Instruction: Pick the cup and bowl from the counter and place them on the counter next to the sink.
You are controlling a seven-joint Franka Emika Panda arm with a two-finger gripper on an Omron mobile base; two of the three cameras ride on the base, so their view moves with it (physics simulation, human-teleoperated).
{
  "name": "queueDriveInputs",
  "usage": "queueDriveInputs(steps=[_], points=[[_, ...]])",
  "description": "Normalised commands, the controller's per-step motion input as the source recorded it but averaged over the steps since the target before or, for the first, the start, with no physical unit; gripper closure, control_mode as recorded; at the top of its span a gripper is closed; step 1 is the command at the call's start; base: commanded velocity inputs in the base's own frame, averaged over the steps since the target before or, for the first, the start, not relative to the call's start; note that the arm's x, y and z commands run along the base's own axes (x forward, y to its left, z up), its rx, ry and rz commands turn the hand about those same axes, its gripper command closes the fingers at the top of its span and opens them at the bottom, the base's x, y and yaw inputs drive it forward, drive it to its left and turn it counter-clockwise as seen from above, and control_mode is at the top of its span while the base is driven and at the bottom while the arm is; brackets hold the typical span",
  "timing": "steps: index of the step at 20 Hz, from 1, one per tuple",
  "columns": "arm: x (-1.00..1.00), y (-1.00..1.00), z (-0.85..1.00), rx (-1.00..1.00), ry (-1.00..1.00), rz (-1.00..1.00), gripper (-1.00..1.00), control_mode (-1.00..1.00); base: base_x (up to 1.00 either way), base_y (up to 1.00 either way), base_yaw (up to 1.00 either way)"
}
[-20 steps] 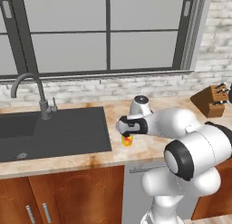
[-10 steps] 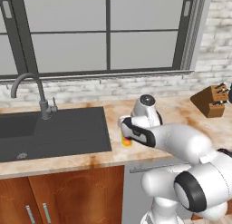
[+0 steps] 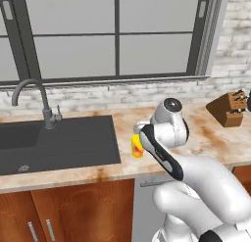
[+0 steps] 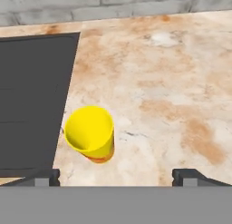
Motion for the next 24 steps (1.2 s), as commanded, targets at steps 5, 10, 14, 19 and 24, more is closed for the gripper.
queueDriveInputs(steps=[5, 10, 14, 19, 24], points=[[-0.82, -0.05, 0.69, 0.02, 0.10, 0.00, -1.00, -1.00, 0.00, 0.00, 0.00], [-0.82, -0.01, 0.69, 0.00, 0.22, 0.00, -1.00, -1.00, 0.00, 0.00, 0.00], [-0.67, -0.03, 0.40, 0.00, 0.23, 0.00, -1.00, -1.00, 0.00, 0.00, 0.00], [-0.63, -0.05, 0.17, 0.00, 0.14, 0.00, -1.00, -1.00, 0.00, 0.00, 0.00], [-0.27, 0.00, 0.00, 0.00, 0.03, 0.00, -1.00, -1.00, 0.00, 0.00, 0.00]])
